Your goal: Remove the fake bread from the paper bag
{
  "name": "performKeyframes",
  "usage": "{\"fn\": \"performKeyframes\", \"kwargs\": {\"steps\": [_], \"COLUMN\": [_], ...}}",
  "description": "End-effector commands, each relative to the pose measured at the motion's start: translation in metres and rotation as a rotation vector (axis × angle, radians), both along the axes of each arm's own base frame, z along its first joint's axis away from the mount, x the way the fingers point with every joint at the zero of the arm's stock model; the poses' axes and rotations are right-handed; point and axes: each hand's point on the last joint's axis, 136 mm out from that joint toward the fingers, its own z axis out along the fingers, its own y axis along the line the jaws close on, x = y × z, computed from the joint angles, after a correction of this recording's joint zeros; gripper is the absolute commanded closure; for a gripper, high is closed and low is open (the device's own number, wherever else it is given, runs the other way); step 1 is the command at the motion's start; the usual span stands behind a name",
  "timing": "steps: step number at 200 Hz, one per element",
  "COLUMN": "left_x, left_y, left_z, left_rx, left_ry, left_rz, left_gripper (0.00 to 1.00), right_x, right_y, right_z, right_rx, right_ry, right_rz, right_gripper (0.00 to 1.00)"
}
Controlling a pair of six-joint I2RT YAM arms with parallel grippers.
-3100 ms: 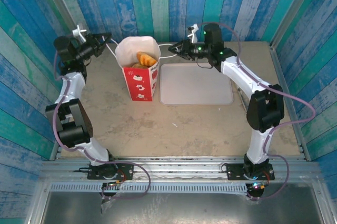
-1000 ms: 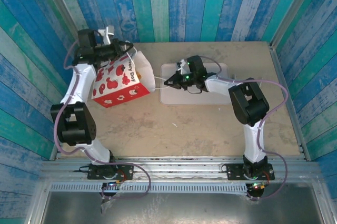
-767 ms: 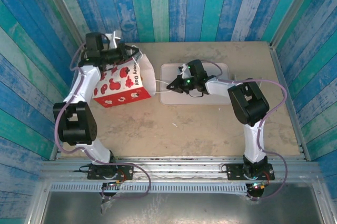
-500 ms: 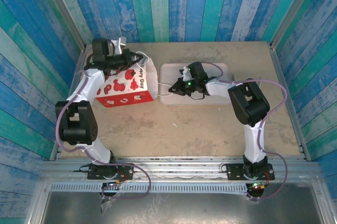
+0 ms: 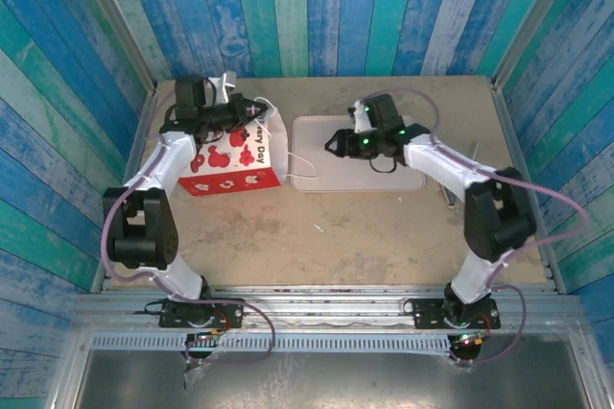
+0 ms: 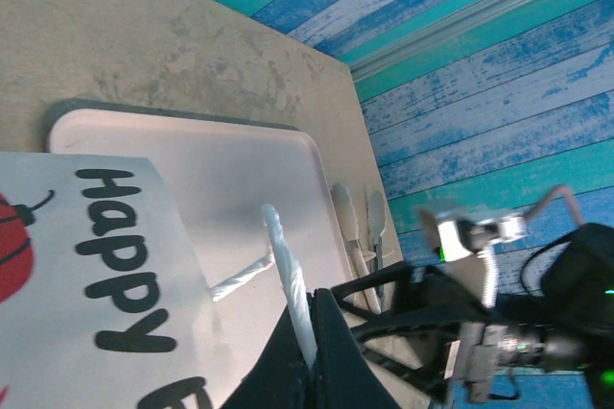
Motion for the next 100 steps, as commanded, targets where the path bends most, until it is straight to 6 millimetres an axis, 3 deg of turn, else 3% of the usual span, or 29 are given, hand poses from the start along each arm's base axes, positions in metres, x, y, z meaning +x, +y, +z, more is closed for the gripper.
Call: {"fn": "performKeyframes", "kwargs": {"steps": [1, 18, 28, 48, 74, 100], "left_x": [-0.014, -0.015, -0.017, -0.018, -0.020, -0.020], "left_y": [-0.005, -0.007, -0.009, -0.011, -0.013, -0.012], "left_z": [0.039, 0.041, 0.042, 0.043, 0.041, 0.034], "left_rx": [-0.021, -0.024, -0.031, -0.035, -0.033, -0.025], "left_ry": [-0.106, -0.111, -0.113, -0.116, -0.113, -0.100], "left_rz": [-0.017, -0.025, -0.033, -0.039, -0.038, -0.031], "left_gripper": [0.97, 0.96, 0.95, 0.95, 0.94, 0.94], "right_x": [-0.003, -0.005, -0.006, -0.009, -0.020, -0.037], "right_y": [-0.066, -0.105, -0.129, -0.176, -0.227, -0.254], "right_z": [0.005, 0.020, 0.025, 0.024, 0.008, -0.019], "right_rx": [-0.250, -0.293, -0.296, -0.262, -0.216, -0.276], "right_ry": [-0.054, -0.087, -0.092, -0.054, 0.047, 0.202], "right_rz": [-0.107, -0.212, -0.290, -0.458, -0.561, -0.520], "right_gripper": [0.33, 0.30, 0.23, 0.00, 0.00, 0.00]}}
